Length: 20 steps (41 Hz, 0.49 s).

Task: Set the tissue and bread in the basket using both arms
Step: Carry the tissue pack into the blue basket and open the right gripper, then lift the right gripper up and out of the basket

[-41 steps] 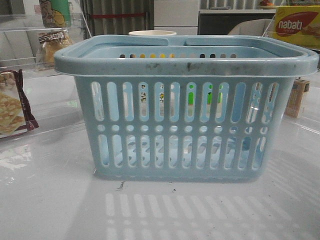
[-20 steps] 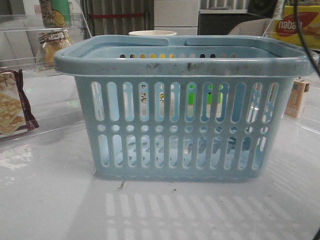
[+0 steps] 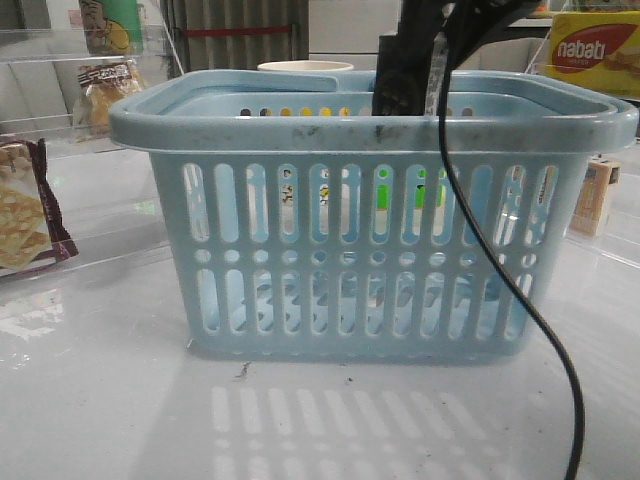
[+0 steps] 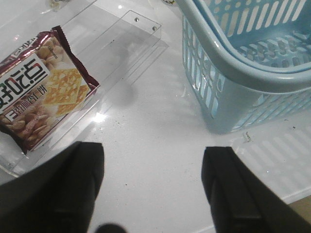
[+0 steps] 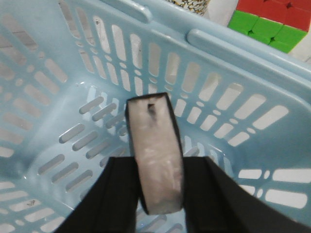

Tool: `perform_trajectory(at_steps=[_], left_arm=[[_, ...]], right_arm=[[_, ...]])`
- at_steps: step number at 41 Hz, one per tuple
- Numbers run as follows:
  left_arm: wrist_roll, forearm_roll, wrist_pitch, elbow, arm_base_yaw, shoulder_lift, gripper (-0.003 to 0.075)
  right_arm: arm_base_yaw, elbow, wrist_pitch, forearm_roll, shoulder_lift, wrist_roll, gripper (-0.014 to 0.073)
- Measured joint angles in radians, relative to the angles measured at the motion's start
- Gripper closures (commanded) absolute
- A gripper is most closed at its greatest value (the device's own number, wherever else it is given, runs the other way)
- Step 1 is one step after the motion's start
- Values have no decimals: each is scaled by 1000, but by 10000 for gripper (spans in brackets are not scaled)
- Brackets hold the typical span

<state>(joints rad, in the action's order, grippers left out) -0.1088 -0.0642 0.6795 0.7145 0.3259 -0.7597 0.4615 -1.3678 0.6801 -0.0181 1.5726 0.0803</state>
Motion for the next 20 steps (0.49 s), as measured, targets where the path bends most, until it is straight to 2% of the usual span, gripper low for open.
perform_trajectory(at_steps=[9,20], left_arm=[[0,0,0,0,0,0,232],[0,0,0,0,0,0,232]], right_arm=[[6,2,-25,0,-40,-35,160],[14,136,-36,2,-312,-88,192]])
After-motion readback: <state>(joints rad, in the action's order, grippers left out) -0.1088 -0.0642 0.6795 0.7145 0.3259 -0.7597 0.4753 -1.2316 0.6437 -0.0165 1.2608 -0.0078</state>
